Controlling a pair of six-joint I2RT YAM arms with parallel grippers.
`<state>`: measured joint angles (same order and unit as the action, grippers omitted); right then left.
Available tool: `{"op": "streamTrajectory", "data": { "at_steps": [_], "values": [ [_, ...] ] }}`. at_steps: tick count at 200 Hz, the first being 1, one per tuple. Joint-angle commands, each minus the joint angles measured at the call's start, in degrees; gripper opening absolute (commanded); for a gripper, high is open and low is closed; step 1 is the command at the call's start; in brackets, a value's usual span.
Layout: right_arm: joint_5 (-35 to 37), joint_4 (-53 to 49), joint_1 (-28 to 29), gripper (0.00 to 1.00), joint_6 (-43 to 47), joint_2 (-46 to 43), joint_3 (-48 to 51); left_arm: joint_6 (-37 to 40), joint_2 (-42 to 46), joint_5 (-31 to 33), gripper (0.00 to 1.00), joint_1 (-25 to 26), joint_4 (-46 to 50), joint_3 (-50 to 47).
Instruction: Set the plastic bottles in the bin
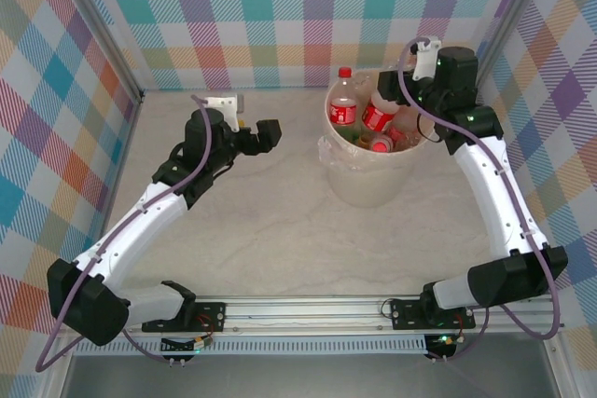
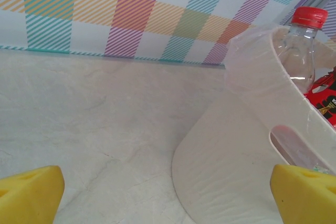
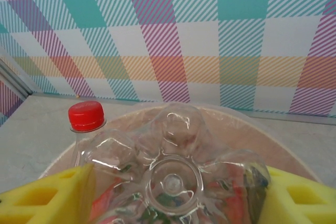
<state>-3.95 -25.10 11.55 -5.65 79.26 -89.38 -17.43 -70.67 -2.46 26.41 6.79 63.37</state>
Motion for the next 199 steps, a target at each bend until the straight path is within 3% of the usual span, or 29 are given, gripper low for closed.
{"op": "streamTrajectory", "data": {
  "at_steps": [1,38,71,114,158,199],
  "values": [
    [-5.84,-3.51,0.4,0.47,-3.06,0.36,4.16,-1.63,-0.4,-0.68,1.0,-0.49,-3.57,0.71],
    [-11.12,-3.75,0.49,0.47,-5.57,0.85,6.67,-2.26,-0.18,1.2,1.0,-0.49,-2.89,0.42],
    [-20.01,-3.24,0.53,0.47,-9.78,1.74,7.1,-2.44,0.61,5.85,1.0,-0.74,2.29,1.51],
    [-27.84,-1.97,2.33,0.47,-13.63,3.76,6.29,-5.32,2.13,8.31,1.0,-3.56,6.74,2.27],
    [-28.76,-2.55,5.86,0.5,-13.76,6.55,3.88,-6.08,3.84,8.63,1.0,-6.36,8.6,1.76],
    [-24.97,-8.17,6.12,0.67,-9.98,7.4,-4.04,-5.83,4.67,8.26,1.0,-8.04,11.21,1.23]
  ]
}}
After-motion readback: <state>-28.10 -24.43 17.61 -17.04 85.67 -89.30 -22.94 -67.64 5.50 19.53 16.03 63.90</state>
